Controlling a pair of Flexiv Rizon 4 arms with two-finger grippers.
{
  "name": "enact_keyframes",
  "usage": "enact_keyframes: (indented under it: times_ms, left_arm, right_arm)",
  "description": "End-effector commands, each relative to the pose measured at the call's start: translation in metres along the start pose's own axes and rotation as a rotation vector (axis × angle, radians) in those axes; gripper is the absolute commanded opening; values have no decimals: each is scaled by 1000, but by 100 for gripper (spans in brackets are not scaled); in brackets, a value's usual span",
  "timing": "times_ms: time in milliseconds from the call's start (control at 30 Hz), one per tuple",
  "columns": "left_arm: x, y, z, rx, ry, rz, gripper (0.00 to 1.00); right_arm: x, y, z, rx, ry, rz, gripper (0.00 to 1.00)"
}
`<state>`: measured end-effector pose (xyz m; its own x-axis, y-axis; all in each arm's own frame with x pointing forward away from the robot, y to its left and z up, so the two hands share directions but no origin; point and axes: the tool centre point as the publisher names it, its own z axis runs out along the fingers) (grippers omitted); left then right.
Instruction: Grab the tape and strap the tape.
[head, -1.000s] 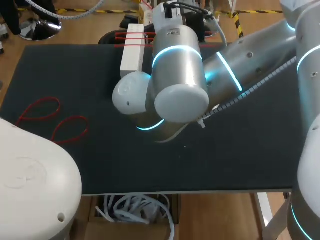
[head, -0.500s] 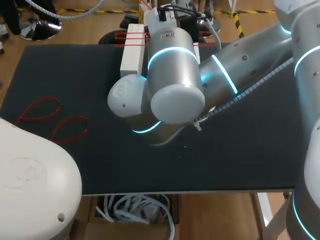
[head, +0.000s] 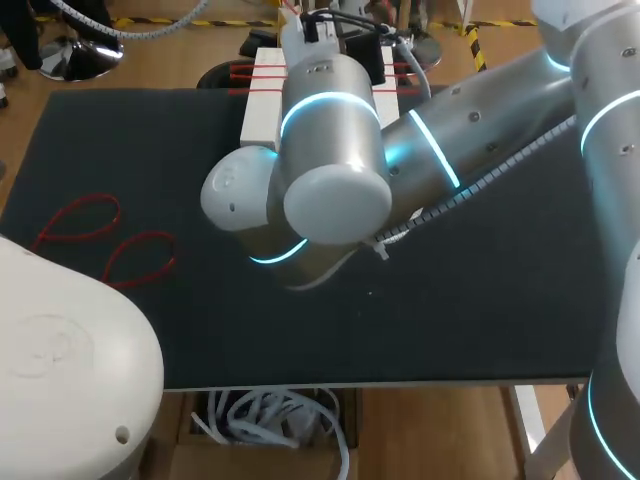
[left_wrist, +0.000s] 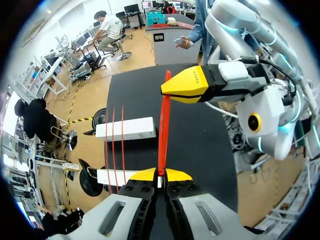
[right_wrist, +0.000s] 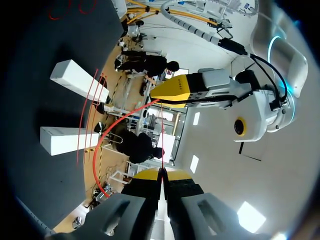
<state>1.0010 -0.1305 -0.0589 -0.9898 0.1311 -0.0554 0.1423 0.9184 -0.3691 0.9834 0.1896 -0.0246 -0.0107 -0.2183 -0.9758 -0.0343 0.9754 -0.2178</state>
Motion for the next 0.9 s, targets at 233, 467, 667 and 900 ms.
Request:
enact_keyframes:
  times_ms: [233, 467, 667, 900]
  left_arm:
    - [1, 0, -1, -3, 1, -1, 0]
    - [1, 0, -1, -3, 1, -1, 0]
    - [1, 0, -1, -3, 1, -1, 0]
    - [1, 0, -1, -3, 1, -1, 0]
  right_arm:
    - [-2, 6, 3, 8, 10, -5, 0]
    - [-1, 10, 4, 3, 12, -8, 0]
    - [-1, 17, 4, -5, 13, -11, 0]
    - [0, 23, 6, -6, 18, -21, 0]
